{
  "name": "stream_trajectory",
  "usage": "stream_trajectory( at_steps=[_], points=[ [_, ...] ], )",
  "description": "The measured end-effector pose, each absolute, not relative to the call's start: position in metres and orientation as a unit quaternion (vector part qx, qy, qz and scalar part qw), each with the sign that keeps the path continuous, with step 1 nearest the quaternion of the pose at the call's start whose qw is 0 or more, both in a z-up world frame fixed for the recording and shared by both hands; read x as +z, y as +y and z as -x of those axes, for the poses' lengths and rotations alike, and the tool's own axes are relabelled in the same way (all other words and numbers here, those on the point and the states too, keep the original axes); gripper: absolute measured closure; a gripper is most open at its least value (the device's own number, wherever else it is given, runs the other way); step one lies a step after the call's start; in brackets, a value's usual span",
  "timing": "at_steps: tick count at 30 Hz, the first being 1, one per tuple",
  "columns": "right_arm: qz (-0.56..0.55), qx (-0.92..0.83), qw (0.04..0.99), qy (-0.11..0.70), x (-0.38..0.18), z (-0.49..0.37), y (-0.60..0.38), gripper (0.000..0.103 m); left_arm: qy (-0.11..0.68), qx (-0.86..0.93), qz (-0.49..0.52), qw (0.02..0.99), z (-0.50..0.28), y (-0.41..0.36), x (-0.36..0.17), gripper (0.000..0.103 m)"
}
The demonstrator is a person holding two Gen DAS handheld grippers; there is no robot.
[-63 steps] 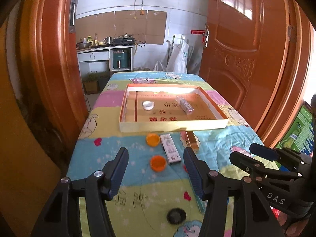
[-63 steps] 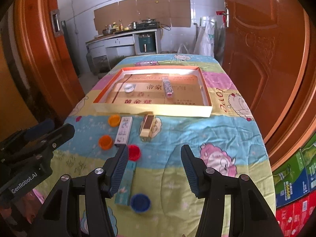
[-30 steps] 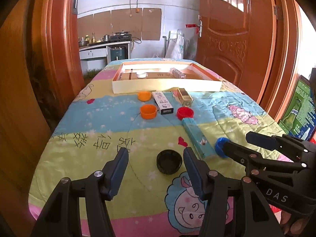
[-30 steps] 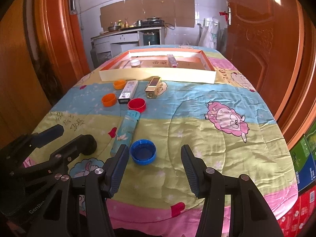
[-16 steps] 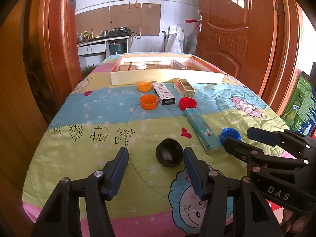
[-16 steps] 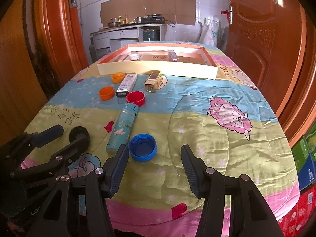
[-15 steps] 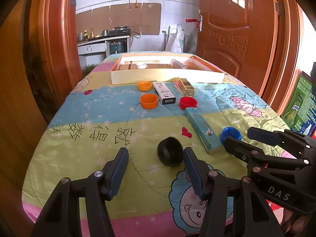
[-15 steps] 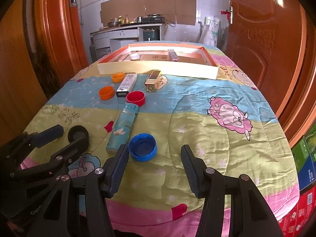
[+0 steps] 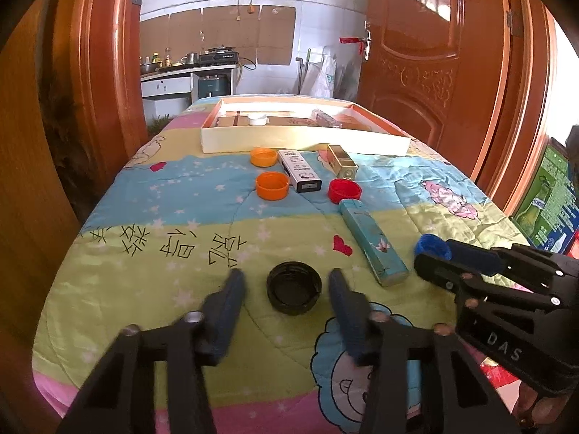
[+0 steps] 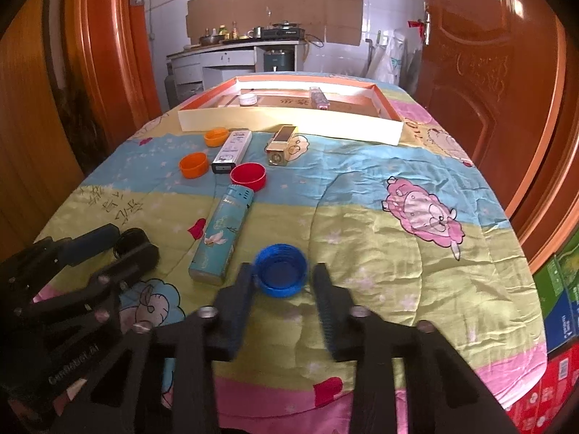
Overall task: Organize rigid objects
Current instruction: 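Grasp the black bottle cap with the left tool while the right tool grasps the blue cap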
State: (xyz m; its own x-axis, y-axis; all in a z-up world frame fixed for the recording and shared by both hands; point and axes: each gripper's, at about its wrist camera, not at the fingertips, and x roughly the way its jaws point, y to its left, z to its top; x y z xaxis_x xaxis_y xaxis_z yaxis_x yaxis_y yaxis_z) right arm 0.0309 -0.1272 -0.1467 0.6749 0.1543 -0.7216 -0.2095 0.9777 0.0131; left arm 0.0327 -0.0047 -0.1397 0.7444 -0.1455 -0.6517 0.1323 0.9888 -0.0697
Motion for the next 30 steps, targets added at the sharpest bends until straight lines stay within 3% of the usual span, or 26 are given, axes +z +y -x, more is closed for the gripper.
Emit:
stream_trajectory(
  at_steps=[4,30],
  points=[
    [0.031,0.102,0.914,0.392,-0.147,-0.03,-0.129,0.072,0.35,-0.077,0.016,0.934,-0.033,-0.001,-0.14,0.072],
    [0.015,0.112,0.918,0.38,-0.135,-0.025,-0.132,0.073,0.331,-0.101,0.036,0.937,-0.031,0.001,-0.124,0.072]
  ],
)
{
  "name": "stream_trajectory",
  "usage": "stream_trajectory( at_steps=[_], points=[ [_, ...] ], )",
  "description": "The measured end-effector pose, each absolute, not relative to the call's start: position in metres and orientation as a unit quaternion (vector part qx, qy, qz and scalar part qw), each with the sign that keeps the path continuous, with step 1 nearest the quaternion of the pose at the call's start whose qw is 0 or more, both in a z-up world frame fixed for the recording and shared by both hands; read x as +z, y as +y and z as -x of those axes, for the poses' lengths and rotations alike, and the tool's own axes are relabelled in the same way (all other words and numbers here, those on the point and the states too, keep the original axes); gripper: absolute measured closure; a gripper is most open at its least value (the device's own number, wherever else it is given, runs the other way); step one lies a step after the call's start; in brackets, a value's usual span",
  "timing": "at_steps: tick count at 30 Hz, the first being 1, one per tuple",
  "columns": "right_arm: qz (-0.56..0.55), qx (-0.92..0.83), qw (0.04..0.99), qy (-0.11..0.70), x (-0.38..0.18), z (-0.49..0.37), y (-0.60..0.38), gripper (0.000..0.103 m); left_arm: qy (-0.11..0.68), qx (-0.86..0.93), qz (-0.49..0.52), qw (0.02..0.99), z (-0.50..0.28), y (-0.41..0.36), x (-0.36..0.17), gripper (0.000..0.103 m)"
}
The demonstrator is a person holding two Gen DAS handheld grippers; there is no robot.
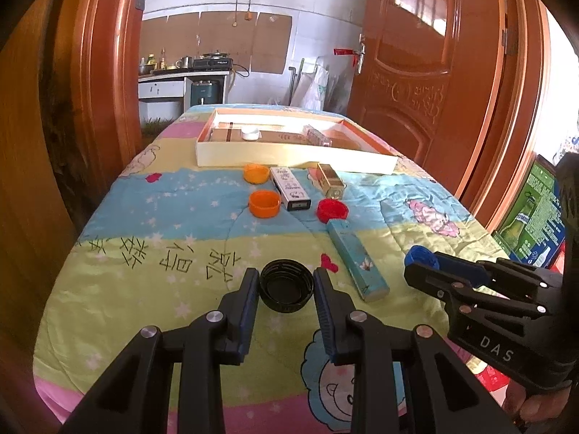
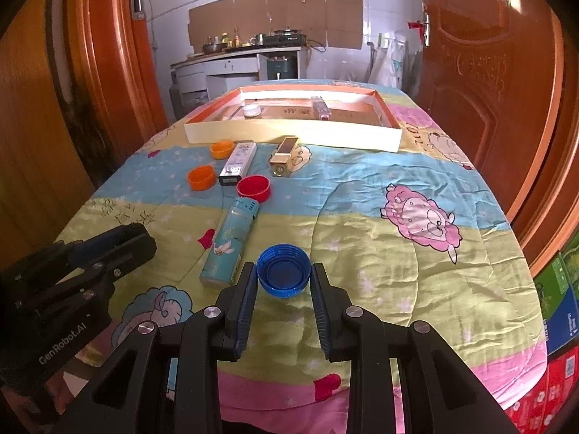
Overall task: Organize rigid objects
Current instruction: 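Grasp the black bottle cap with the left tool while the right tool grasps the blue cap, then carry the black and blue caps with both tools into the box lid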
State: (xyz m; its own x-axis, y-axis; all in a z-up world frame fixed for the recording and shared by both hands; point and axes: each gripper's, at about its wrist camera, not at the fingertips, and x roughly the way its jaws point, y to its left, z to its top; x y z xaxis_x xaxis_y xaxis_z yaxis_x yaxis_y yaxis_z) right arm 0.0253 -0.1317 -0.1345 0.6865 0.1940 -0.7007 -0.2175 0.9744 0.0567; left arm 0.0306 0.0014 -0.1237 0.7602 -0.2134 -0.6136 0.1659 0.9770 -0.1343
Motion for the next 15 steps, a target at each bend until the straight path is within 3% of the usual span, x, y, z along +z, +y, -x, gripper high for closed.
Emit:
stream_trajectory(
  at_steps=[15],
  points=[
    [0.016,0.104,0.932,0.348,-0.098,-0.046,-0.145,0.073,0.303,-0.111,0.021,0.946,-0.05,-0.012,-0.081,0.072]
  ],
)
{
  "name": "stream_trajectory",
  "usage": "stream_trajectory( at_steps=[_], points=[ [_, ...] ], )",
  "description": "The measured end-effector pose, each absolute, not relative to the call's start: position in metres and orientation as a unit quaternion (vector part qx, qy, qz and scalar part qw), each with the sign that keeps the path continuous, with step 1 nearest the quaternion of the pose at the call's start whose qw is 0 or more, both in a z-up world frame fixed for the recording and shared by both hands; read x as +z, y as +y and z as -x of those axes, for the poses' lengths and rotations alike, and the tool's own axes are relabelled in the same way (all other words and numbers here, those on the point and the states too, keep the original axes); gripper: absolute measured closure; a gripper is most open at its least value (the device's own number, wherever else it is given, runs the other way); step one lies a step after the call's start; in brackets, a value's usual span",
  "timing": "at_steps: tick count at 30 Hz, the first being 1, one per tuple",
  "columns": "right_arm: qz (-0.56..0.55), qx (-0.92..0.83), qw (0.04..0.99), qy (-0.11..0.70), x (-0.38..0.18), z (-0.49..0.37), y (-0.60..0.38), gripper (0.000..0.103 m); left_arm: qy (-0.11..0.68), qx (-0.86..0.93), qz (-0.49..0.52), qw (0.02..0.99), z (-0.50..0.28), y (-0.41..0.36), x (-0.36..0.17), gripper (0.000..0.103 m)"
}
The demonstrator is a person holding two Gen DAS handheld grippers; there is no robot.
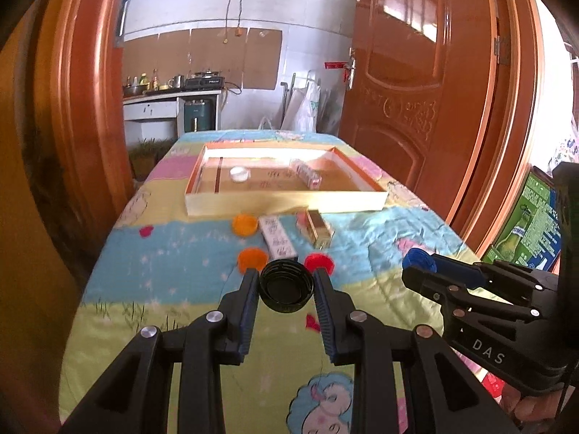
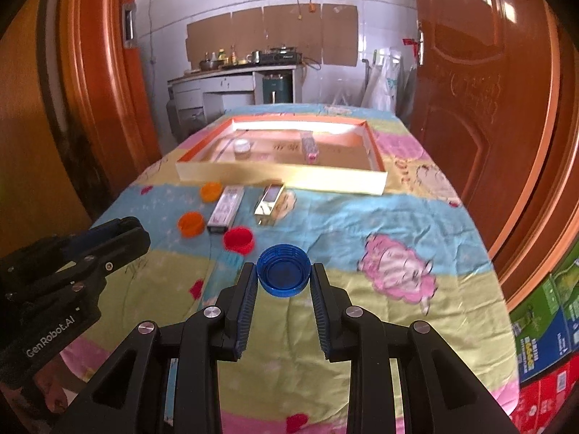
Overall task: Organize rigid objects
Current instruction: 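Carry the black and blue caps with both tools into the box lid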
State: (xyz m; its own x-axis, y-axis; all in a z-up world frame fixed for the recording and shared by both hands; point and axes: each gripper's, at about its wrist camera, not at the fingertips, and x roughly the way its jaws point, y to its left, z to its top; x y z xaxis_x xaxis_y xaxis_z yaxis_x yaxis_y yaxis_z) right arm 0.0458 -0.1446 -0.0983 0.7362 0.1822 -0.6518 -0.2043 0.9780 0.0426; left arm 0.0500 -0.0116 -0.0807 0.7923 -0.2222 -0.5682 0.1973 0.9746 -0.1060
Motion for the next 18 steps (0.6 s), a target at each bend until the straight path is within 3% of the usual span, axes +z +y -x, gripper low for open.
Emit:
stream_trajectory(
  at_steps=[18],
  points=[
    [0.031,0.103,0.933,0.343,-0.067,-0.086,-0.159,0.073,0.284,-0.086,-0.007,0.955,-0.095,-0.027,-0.04,0.072]
  ],
)
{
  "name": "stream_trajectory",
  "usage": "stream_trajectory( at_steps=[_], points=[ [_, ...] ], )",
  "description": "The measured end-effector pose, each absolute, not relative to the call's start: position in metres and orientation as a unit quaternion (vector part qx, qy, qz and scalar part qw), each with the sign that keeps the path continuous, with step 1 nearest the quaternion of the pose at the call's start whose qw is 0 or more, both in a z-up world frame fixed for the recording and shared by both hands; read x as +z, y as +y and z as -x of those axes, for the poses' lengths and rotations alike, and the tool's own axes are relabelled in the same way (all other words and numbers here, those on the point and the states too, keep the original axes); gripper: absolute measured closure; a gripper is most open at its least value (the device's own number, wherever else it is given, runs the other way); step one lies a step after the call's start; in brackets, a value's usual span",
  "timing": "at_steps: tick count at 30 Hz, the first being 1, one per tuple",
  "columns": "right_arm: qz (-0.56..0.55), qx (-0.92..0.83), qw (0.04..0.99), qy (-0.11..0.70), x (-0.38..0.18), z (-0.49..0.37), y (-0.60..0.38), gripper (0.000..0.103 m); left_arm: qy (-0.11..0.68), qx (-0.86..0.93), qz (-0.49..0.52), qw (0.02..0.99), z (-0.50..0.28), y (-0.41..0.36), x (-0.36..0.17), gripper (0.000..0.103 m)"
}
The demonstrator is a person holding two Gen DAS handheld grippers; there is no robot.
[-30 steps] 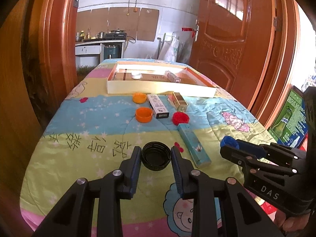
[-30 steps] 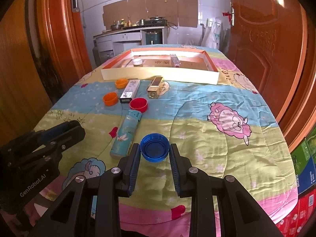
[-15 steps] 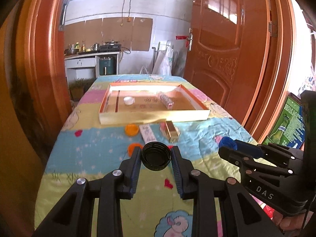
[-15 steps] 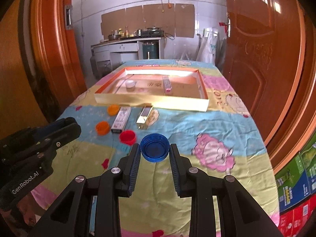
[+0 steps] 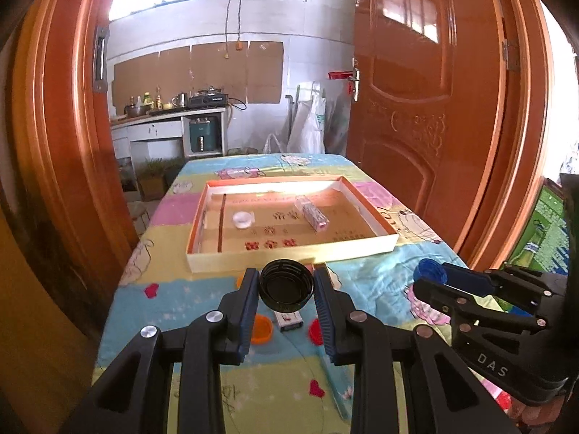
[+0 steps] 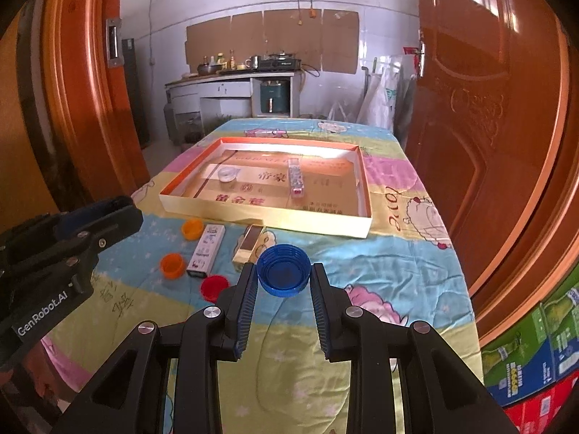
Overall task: Organize rigid objects
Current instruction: 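Carry the black and blue caps with both tools into the box lid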
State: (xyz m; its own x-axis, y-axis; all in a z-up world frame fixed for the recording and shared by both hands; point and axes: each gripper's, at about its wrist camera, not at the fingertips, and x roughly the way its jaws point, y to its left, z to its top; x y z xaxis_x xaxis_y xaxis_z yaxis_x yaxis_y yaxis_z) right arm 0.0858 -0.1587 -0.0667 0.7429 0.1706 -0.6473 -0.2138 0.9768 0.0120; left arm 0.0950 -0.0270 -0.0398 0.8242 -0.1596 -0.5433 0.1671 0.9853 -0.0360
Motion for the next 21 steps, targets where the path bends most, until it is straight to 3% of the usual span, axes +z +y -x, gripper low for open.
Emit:
stream_trajectory(
  at_steps=[21],
  points=[
    [0.03,0.114,0.924,0.364,-0.027,-0.18,-0.163,0.073,0.371,-0.08,0.026,0.925,-0.213,-0.018,-0.025,0.072]
  ],
)
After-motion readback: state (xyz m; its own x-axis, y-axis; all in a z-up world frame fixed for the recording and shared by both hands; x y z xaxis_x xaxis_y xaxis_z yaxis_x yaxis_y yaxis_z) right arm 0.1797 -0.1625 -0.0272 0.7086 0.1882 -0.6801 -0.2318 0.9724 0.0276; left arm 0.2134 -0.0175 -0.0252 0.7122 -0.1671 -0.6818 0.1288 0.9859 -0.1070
